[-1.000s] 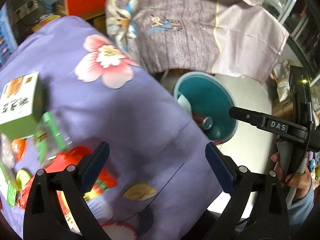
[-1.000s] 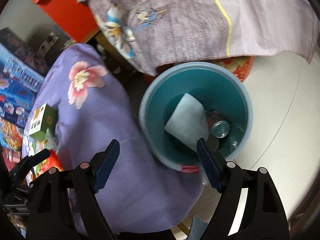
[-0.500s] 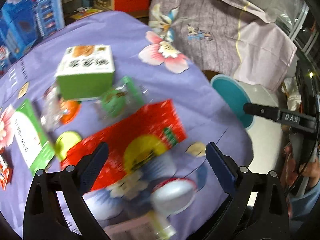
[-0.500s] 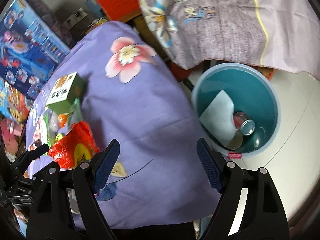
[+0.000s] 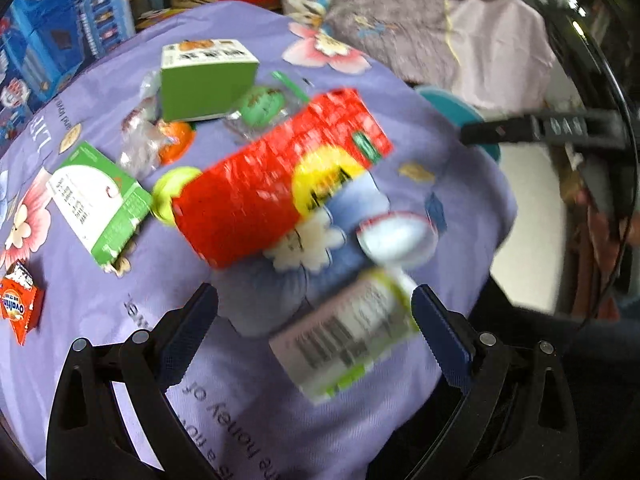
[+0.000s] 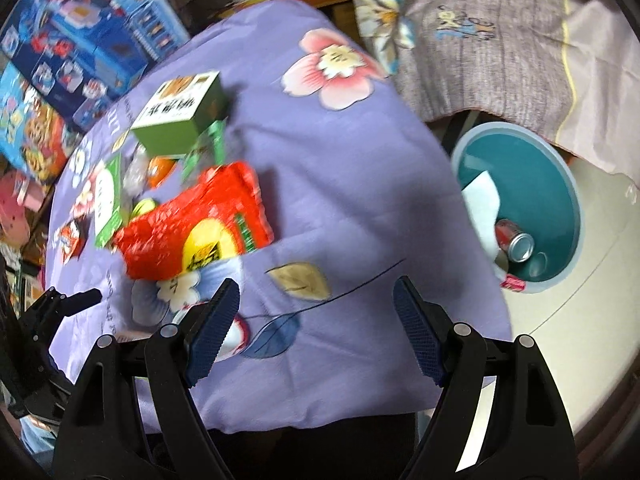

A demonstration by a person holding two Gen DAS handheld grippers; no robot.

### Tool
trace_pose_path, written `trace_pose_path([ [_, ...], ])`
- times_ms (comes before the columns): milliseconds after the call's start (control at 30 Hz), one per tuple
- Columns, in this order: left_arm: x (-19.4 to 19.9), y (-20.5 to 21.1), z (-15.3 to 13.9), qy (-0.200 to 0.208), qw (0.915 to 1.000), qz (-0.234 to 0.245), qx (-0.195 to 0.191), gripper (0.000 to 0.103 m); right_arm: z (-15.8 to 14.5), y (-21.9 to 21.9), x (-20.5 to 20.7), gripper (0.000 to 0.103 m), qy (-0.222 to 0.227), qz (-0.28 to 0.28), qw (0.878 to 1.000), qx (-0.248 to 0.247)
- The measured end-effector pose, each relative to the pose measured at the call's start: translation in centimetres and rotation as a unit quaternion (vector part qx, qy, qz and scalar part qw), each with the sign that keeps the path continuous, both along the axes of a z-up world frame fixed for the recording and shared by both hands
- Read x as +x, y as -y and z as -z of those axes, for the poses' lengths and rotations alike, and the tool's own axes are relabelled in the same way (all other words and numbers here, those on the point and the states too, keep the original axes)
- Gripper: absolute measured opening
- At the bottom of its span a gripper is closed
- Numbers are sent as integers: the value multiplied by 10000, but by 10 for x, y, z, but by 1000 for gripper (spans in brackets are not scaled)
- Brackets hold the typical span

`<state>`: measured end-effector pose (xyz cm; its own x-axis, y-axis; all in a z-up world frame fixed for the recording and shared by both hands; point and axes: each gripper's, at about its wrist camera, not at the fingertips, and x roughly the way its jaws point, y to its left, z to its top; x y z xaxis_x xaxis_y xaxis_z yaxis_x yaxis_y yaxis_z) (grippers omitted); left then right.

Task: Collect trash
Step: 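Move both tools back over the table toward remaining trash, then grasp the white pill bottle with left tool while right tool reaches red wrapper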

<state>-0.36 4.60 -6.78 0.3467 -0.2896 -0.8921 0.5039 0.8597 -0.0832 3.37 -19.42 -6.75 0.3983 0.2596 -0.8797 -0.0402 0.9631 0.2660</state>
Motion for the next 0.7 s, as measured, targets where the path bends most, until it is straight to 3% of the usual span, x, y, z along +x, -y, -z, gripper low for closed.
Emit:
trace_pose_path([
  [200,-21,6,15,65,9990,417,176,98,1,-24,-8,76,-40,-289,9994,-189],
  [500,-17,30,41,126,9960,774,420,97,8,-24,-7,76,-172,-195,9994,-234],
  [533,-14,31,43,120,9965,727,394,90,8,-23,-6,76,-186,-184,9994,-227],
  [567,-11,32,44,69,9970,687,361,77,10,-22,-5,76,-205,-173,9994,-219],
  [633,-2,28,47,-46,9981,486,365,63,13,-20,-3,76,-240,-160,9994,-209],
  [700,6,20,46,-49,9993,232,282,58,16,-21,0,76,-279,-160,9993,-202],
])
